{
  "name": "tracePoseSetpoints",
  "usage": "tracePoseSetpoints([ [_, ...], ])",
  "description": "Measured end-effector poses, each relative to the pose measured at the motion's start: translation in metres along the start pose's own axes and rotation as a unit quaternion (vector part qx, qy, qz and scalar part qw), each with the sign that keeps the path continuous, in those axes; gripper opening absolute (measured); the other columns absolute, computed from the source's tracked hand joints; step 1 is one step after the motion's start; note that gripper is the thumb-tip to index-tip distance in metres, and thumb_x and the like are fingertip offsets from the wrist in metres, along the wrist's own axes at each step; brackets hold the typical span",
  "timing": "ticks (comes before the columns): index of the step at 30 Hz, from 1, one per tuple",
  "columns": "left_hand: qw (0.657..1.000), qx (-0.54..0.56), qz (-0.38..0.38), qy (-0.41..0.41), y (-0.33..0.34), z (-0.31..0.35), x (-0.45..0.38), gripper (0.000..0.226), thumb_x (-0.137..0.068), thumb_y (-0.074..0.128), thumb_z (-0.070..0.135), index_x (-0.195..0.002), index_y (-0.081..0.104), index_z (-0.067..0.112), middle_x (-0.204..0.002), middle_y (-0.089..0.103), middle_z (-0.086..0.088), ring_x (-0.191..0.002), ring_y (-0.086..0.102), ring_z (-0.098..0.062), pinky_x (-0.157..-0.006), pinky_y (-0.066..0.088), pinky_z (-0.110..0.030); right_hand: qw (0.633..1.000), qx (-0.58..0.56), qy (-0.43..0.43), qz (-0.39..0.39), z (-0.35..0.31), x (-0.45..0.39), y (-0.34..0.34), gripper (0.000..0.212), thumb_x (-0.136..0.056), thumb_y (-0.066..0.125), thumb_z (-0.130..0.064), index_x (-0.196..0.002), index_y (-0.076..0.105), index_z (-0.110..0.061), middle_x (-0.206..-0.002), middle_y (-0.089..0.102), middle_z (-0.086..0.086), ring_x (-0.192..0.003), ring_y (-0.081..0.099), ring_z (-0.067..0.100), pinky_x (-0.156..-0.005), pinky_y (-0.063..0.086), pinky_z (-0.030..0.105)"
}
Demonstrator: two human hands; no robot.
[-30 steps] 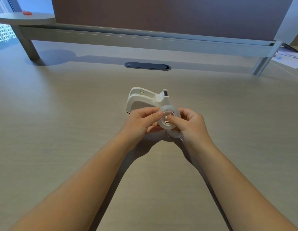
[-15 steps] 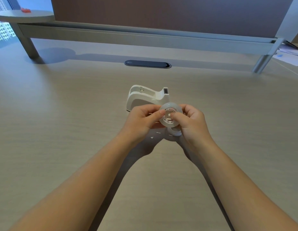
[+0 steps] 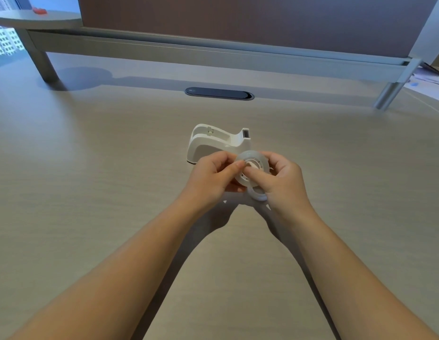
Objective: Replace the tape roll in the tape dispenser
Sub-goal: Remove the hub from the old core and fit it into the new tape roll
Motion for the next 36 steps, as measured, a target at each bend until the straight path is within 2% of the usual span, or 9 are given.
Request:
tracePoseSetpoints([
  [5,1.000,0.006,-0.002,0.002,-0.0013,0.0009,-0.0002,0.014,-0.085,0.049,0.010,-0.076,0.060,0.010,-0.069,0.060,-0.004,-0.053,0.061,-0.002,-0.054,0.053,-0.015,0.998,-0.042,0.031,0.033,0.0022,-0.0003,-0.0001,0.010,-0.077,0.064,-0.012,-0.086,0.064,-0.011,-0.082,0.067,0.009,-0.079,0.066,0.024,-0.072,0.055,0.039],
  [11,1.000,-0.014,0.000,0.019,-0.0030,0.0013,-0.0011,0.016,-0.085,0.048,0.010,-0.073,0.059,0.012,-0.068,0.059,-0.004,-0.051,0.059,-0.003,-0.050,0.051,-0.013,0.998,-0.052,0.020,0.025,-0.0001,0.0013,0.0025,0.007,-0.080,0.060,-0.013,-0.075,0.064,-0.017,-0.074,0.066,0.005,-0.071,0.063,0.018,-0.064,0.053,0.028],
  [15,0.999,-0.032,0.016,0.015,-0.0074,-0.0037,-0.0023,0.013,-0.084,0.050,0.014,-0.075,0.060,0.013,-0.071,0.061,-0.003,-0.055,0.062,-0.004,-0.053,0.053,-0.015,0.999,-0.030,0.015,-0.005,0.0007,0.0002,0.0010,0.007,-0.080,0.060,-0.016,-0.078,0.064,-0.021,-0.079,0.067,0.002,-0.078,0.065,0.019,-0.069,0.055,0.029],
  [18,1.000,-0.019,-0.004,0.016,-0.0081,-0.0046,-0.0023,0.013,-0.084,0.050,0.016,-0.077,0.060,0.020,-0.076,0.063,0.000,-0.067,0.065,-0.009,-0.059,0.055,-0.018,0.999,-0.038,0.019,-0.019,-0.0006,-0.0013,-0.0029,0.010,-0.078,0.061,-0.014,-0.077,0.064,-0.023,-0.076,0.067,-0.003,-0.069,0.065,0.007,-0.058,0.053,0.017],
  [21,0.999,0.047,-0.021,0.015,-0.0070,-0.0018,-0.0033,0.016,-0.084,0.047,0.008,-0.082,0.061,0.017,-0.078,0.064,0.001,-0.069,0.065,-0.004,-0.062,0.054,-0.014,0.997,-0.063,0.032,-0.035,-0.0032,-0.0011,-0.0052,0.012,-0.078,0.061,-0.011,-0.081,0.063,-0.023,-0.075,0.067,-0.005,-0.061,0.065,-0.001,-0.054,0.052,0.012],
  [26,0.993,0.114,-0.018,0.001,-0.0088,-0.0029,-0.0051,0.018,-0.081,0.049,0.004,-0.079,0.064,0.013,-0.062,0.071,0.009,-0.066,0.065,-0.005,-0.063,0.053,-0.015,0.993,-0.101,0.060,-0.018,-0.0004,0.0004,-0.0058,0.004,-0.078,0.062,-0.015,-0.075,0.065,-0.016,-0.059,0.069,-0.008,-0.057,0.065,0.005,-0.054,0.054,0.021],
  [29,0.992,0.124,-0.033,-0.001,-0.0088,-0.0036,-0.0048,0.017,-0.080,0.050,0.006,-0.078,0.065,0.014,-0.062,0.072,0.008,-0.067,0.066,-0.006,-0.065,0.054,-0.016,0.993,-0.099,0.063,-0.019,-0.0002,0.0006,-0.0058,0.008,-0.077,0.062,-0.016,-0.070,0.065,-0.017,-0.054,0.068,-0.008,-0.057,0.063,0.009,-0.058,0.052,0.028],
  [33,0.990,0.137,-0.037,0.008,-0.0084,-0.0029,-0.0046,0.014,-0.077,0.052,0.008,-0.077,0.065,0.012,-0.061,0.072,0.007,-0.065,0.066,-0.007,-0.064,0.054,-0.017,0.995,-0.088,0.039,-0.026,-0.0038,-0.0013,-0.0067,0.012,-0.078,0.060,-0.012,-0.067,0.061,-0.016,-0.047,0.066,-0.012,-0.048,0.061,0.001,-0.047,0.049,0.014],
  [36,0.989,0.146,-0.035,0.017,-0.0086,-0.0024,-0.0040,0.016,-0.064,0.057,0.019,-0.076,0.065,0.012,-0.060,0.072,0.006,-0.064,0.066,-0.008,-0.064,0.054,-0.017,0.996,-0.086,0.029,-0.028,-0.0037,-0.0026,-0.0064,0.014,-0.078,0.061,-0.011,-0.066,0.061,-0.017,-0.047,0.066,-0.012,-0.048,0.060,0.002,-0.046,0.048,0.014],
])
Point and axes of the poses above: each hand's wrist, its own x-axis away from the middle knuckle, its own y-axis out of the palm, z = x × y, the point moved 2 cm from there along -x, towards the middle knuckle
